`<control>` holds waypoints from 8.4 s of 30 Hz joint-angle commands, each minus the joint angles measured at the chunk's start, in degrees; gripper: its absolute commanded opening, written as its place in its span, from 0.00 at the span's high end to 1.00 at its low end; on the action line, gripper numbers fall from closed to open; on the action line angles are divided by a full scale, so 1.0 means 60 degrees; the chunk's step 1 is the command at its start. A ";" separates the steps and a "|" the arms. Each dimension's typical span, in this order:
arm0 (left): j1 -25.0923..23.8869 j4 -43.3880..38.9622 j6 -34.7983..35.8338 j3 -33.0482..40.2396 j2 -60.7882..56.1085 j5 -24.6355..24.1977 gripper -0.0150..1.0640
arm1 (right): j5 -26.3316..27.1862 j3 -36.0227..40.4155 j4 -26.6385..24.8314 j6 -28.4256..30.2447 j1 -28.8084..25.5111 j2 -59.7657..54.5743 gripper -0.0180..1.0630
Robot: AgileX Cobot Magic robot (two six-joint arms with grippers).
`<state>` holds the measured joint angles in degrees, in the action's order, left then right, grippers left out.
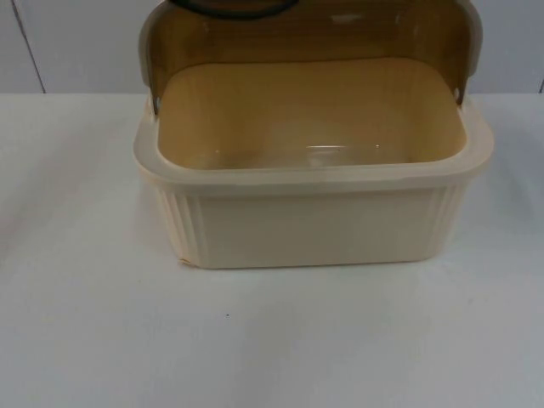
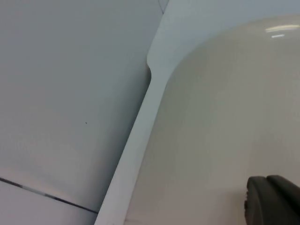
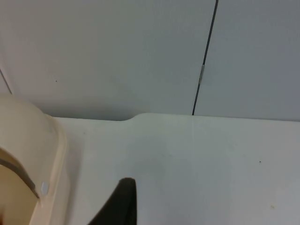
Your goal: Open the box lid with the left hand, place the block into the box with the right hand, then close the box lid with the left hand.
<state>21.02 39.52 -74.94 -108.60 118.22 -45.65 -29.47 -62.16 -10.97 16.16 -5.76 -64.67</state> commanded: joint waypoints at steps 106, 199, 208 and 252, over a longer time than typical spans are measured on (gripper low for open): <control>-0.4918 -0.2720 0.8901 0.7756 -0.7041 0.4235 0.99 | 0.0056 -0.0002 -0.0221 -0.0019 -0.0063 0.0093 0.02; -0.3503 -0.3669 0.9217 1.0255 -1.4096 0.2209 0.02 | -0.1518 0.3513 -0.0618 -0.0622 -0.0063 0.7336 0.02; -0.3503 -0.4669 0.9378 1.0441 -1.6642 0.1616 0.02 | -0.2730 0.2954 -0.0611 -0.0773 -0.0063 0.8680 0.02; -0.3503 -0.6338 1.1587 1.2461 -1.9608 -0.2783 0.02 | -0.5558 0.5209 0.1565 -0.2030 0.0532 1.0719 0.02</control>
<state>-0.24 2.06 -6.07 -34.95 0.79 -63.48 -64.72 -32.19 -2.66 5.35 -2.73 -0.61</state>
